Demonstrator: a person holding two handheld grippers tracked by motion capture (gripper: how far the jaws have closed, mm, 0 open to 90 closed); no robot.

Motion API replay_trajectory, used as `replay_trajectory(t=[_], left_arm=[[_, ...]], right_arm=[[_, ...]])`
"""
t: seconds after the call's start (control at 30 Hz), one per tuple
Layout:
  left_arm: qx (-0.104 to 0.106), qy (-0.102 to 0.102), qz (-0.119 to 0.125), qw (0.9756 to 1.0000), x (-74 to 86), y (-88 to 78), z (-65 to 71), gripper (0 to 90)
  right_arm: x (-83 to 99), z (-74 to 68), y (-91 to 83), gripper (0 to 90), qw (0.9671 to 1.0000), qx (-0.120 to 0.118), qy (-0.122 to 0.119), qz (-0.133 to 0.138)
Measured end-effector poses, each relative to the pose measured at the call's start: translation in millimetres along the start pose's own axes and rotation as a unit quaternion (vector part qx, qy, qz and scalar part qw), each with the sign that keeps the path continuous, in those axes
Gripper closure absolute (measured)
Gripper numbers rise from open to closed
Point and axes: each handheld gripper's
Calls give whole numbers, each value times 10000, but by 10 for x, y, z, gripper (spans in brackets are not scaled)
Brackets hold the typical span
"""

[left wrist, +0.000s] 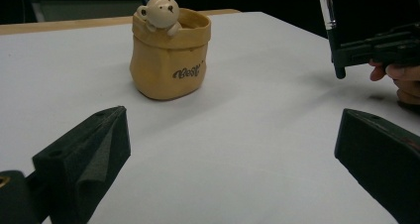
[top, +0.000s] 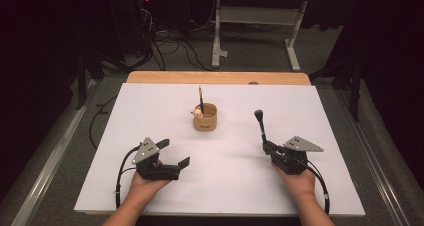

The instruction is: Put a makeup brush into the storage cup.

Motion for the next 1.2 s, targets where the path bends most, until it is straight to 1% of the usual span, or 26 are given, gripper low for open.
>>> replay_trajectory(t=[0.07,0.1,0.23,0.3,0.37,0.53,0.7,0.73,0.9,0.97,1.0,1.2], left_arm=[[-5,-2,11,10000,1,11,3,17],[-31,6,12,10000,2,17,3,17],[-115,-90,54,9999,-22,49,0,17],[-92,-122,44,9999,-39,65,4,19],[-101,-45,-12,9999,-61,93,27,23],[-103,21,-50,9999,-134,152,62,24],[-93,82,1,9999,-223,197,102,24],[-85,111,3,9999,-246,212,115,24],[-3,127,26,9999,-332,284,181,24],[24,138,26,9999,-359,320,211,25],[39,141,22,9999,-367,334,222,25],[170,153,19,9997,-428,458,312,28]], right_arm=[[-1,-4,-9,818,10000,22,29,26],[-2,3,-10,818,10000,30,-3,52],[1,-1,-21,818,9999,84,13,63],[4,-1,-21,818,10000,87,-25,42],[7,-10,-21,818,9999,87,-22,53],[12,-19,-20,818,9999,96,-98,51],[13,-3,-34,818,9998,119,-83,101],[13,-5,-41,818,9999,126,-50,83],[11,1,-49,818,9998,144,-74,106],[12,-8,-51,818,9998,153,-28,83],[11,-4,-52,818,9998,157,-65,101],[10,-9,-60,818,9998,157,-61,101]])
Point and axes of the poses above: each handheld gripper's, and its own axes: y roughly forward along the jaws, x roughly out of its underside, z roughly to its right, and after that the axes turned 9 degrees about -z, right-handed
